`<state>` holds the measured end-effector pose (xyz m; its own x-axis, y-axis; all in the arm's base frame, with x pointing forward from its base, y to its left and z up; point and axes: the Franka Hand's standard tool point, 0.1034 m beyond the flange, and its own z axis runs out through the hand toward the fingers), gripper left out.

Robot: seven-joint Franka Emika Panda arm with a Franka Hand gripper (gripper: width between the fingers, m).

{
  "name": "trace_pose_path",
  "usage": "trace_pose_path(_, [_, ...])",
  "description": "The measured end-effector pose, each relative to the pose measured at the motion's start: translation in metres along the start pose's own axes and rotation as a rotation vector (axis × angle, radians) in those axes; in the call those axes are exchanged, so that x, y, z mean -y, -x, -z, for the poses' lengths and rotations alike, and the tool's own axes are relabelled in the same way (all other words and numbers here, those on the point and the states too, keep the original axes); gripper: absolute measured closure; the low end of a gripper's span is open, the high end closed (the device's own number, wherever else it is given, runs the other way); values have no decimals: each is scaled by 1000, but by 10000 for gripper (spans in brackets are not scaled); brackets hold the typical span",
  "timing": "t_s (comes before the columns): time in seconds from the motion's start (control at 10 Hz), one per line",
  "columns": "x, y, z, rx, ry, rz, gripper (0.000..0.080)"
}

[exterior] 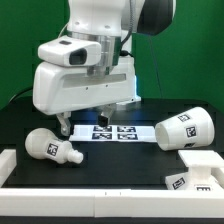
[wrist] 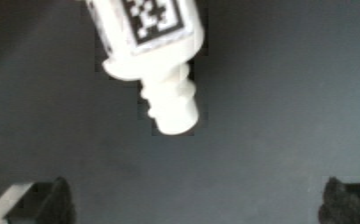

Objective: Assemble lamp

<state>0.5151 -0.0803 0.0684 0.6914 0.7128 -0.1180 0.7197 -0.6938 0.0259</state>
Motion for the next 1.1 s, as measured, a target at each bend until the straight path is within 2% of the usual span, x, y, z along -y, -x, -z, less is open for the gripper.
trace_pose_path(0.2, [0,3,-3,14,6,159,101])
trace_pose_path(0.4, [-2,5,-4,10,12,167,101])
trace_pose_path(0.5, [-9,14,-10,-11,44,220,101])
trace_pose_path(0.7, [-14,51,-28,-27,65,213,101])
trace_pose_path(0.8, [-20,67,-34,-22,61,206,101])
trace_pose_path(0.9, [-25,73,-38,-17,57,194,101])
trace_pose_path(1.0, [-25,75,-44,-12,53,181,101])
trace_pose_path(1.1, [-16,71,-51,-10,45,172,101])
